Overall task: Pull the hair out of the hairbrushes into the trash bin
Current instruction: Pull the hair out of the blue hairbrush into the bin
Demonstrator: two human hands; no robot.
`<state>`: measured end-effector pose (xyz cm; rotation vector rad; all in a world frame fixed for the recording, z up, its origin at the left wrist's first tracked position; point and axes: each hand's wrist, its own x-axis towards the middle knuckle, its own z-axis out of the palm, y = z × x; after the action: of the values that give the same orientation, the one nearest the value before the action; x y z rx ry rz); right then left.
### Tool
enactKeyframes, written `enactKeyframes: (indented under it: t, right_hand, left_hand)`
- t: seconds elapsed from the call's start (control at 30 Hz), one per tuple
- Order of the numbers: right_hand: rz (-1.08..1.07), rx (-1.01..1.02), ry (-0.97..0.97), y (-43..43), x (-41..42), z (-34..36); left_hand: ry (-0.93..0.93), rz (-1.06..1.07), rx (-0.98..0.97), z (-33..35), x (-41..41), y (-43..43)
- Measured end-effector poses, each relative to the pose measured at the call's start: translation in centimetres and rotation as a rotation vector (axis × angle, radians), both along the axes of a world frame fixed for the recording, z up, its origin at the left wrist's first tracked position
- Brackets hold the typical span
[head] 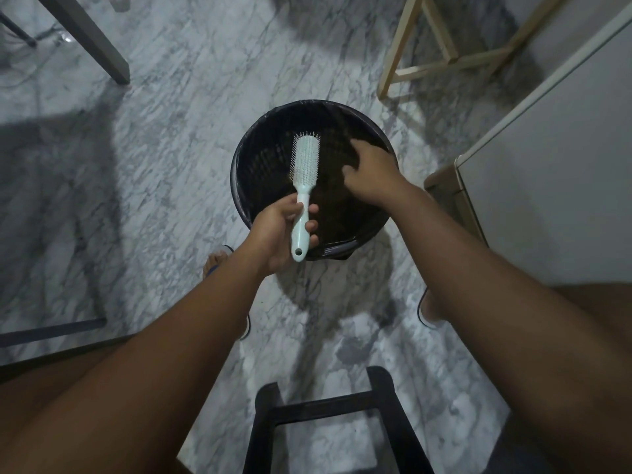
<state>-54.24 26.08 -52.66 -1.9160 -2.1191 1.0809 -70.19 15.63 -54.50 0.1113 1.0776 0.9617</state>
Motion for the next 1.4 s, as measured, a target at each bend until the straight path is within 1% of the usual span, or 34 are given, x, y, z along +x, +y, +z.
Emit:
enactKeyframes:
  t: [0.1, 0.17, 0.2, 0.27, 0.37, 0.5, 0.57, 0.63, 0.7, 0.77, 0.8, 0.83, 0.87, 0.93, 0.97, 1.0, 1.1, 1.2, 1.3, 1.33, 1.4]
  right_hand:
    - [-0.021, 0.132, 0.256, -1.3, -0.8, 0.3]
    - [-0.015, 0.139, 0.336, -1.7, -1.3, 0.3]
    - [-0.005, 0.124, 0.342, -1.7, -1.5, 0.2]
    - [0.017, 0.127, 0.323, -1.7, -1.9, 0.0]
    - [0.010, 0.215, 0.273, -1.7, -2.1, 0.1]
    - [0.082, 0.329, 0.051, -1.8, -2.1, 0.7]
    - [0.085, 0.358, 0.019, -1.8, -2.1, 1.0]
    - [0.052, 0.395, 0.082, -1.5, -2.0, 1.3]
    - [-0.019, 0.406, 0.223, -1.1, -1.9, 1.6]
    - [-0.152, 0.382, 0.382, -0.6, -1.7, 1.8]
    - [-0.223, 0.372, 0.416, -0.3, -1.5, 1.6]
    - [-0.266, 0.351, 0.399, -0.1, -1.3, 1.4]
    - [-0.263, 0.310, 0.312, 0.2, -1.0, 1.1]
    - [-0.150, 0.150, 0.026, 0.2, -0.6, 0.6]
    - [-0.094, 0.079, -0.074, 0.0, -0.8, 0.4]
    - [-0.062, 0.051, -0.094, -0.2, -1.1, 0.3]
    - [-0.021, 0.152, 0.090, -0.9, -2.4, 0.6]
    - [0.024, 0.197, 0.161, -1.6, -3.3, -0.1]
    - [-0.075, 0.231, 0.272, -1.5, -3.7, -0.3]
    - [-0.095, 0.252, 0.287, -1.2, -3.6, -0.3]
    - [-0.135, 0.293, 0.256, -0.6, -3.3, -0.1]
  left_hand:
    - [-0.040, -0.023, 0.010, 0.0, -0.1, 0.2]
    - [-0.057, -0.054, 0.027, -0.1, 0.0, 0.2]
    - [-0.064, -0.066, 0.043, 0.0, 0.2, 0.2]
    - [-0.071, -0.061, 0.066, 0.0, 0.4, 0.2]
    - [-0.048, -0.051, 0.082, 0.2, 0.4, 0.4]
    - [0.013, -0.056, 0.059, 0.3, 0.6, 0.5]
    - [0.019, -0.040, 0.045, 0.4, 0.8, 0.6]
    - [0.007, -0.010, 0.032, 0.2, 0.9, 0.6]
    - [0.019, 0.013, 0.023, 0.0, 0.8, 0.5]
    - [0.038, 0.023, 0.024, -0.3, 0.7, 0.2]
    - [0.038, 0.028, 0.026, -0.3, 0.6, 0.1]
    - [0.034, 0.034, 0.028, -0.4, 0.5, -0.1]
    - [0.031, 0.038, 0.029, -0.4, 0.4, -0.2]
    - [0.027, 0.034, 0.033, -0.4, 0.1, -0.2]
    - [0.024, 0.030, 0.034, -0.4, 0.0, -0.2]
    - [0.019, 0.027, 0.032, -0.4, 0.0, -0.2]
    - [0.020, 0.011, 0.035, -0.5, 0.0, -0.3]
    - [0.054, -0.060, 0.065, -0.4, 0.0, -0.3]
    - [0.071, -0.076, 0.084, -0.2, 0.1, -0.3]
    - [0.076, -0.073, 0.079, -0.1, 0.1, -0.3]
    - [0.071, -0.076, 0.067, -0.1, 0.0, -0.6]
